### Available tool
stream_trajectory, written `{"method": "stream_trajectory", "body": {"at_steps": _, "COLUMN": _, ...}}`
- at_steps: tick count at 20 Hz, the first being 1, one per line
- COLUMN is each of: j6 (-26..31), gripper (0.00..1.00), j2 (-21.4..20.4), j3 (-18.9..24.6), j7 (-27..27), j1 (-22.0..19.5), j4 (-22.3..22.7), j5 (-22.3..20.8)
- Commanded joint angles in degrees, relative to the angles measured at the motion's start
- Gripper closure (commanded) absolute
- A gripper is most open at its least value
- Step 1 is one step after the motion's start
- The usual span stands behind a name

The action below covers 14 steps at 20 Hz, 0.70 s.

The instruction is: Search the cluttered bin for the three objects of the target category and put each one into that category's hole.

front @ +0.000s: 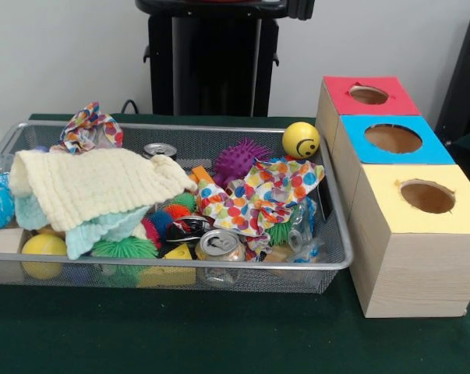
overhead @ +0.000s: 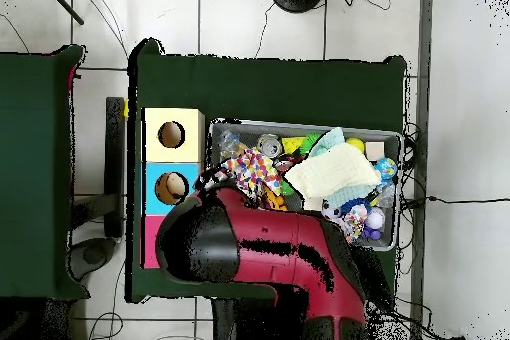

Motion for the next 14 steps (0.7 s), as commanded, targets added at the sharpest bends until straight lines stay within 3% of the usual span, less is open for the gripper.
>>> {"method": "stream_trajectory", "body": {"at_steps": 1, "j6": 7.18, "gripper": 1.00, "j2": -0.62, "j3": 3.41, "j7": -5.14, "j1": -0.21, "j4": -0.44, "j5": -2.71}}
{"method": "stream_trajectory", "body": {"at_steps": 6, "j6": 15.49, "gripper": 1.00, "j2": -3.95, "j3": 4.67, "j7": -7.92, "j1": -1.23, "j4": 0.54, "j5": 0.20}}
{"method": "stream_trajectory", "body": {"at_steps": 14, "j6": 12.53, "gripper": 1.00, "j2": -6.58, "j3": 4.72, "j7": -8.04, "j1": -1.77, "j4": 4.42, "j5": -0.25}}
